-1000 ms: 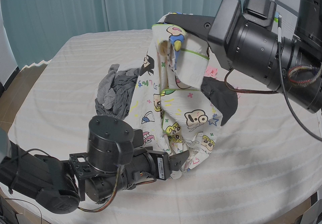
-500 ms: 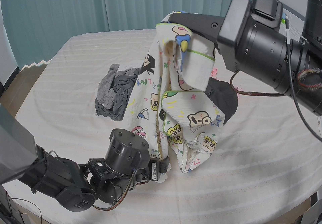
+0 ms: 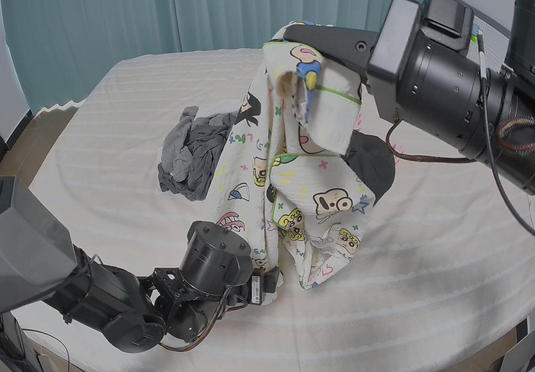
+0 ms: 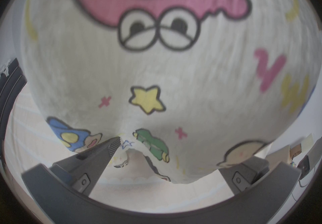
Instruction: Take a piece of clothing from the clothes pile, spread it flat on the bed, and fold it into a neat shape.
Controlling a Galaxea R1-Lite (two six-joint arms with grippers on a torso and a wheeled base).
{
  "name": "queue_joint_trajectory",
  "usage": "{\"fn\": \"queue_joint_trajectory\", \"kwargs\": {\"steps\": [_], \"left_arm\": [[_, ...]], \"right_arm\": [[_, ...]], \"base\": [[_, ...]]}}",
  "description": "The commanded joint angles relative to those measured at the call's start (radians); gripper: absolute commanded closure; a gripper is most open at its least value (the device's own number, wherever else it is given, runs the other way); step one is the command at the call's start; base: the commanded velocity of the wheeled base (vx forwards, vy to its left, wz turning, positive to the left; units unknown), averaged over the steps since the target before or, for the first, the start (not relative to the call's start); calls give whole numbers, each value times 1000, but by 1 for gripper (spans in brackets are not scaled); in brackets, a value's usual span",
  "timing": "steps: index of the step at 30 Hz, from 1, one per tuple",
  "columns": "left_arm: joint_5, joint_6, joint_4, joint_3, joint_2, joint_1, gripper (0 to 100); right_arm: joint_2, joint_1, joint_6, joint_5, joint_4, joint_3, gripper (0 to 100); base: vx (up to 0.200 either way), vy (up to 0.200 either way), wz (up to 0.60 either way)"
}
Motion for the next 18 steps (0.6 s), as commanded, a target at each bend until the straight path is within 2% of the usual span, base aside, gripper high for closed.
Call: {"fn": "queue_joint_trajectory", "kwargs": {"steps": [1,13,18], "left_arm": [[0,3,1,31,7,-4,0],[8,9,6,108,-60,3,0],[72,52,3,131,-71,5,0]], "right_arm": [[0,-9,1,0,0,3,100],[1,-34,3,5,-1,18,100],[3,-43,3,5,-1,18,100]], "base": [[0,0,0],[0,0,0],[0,0,0]]}}
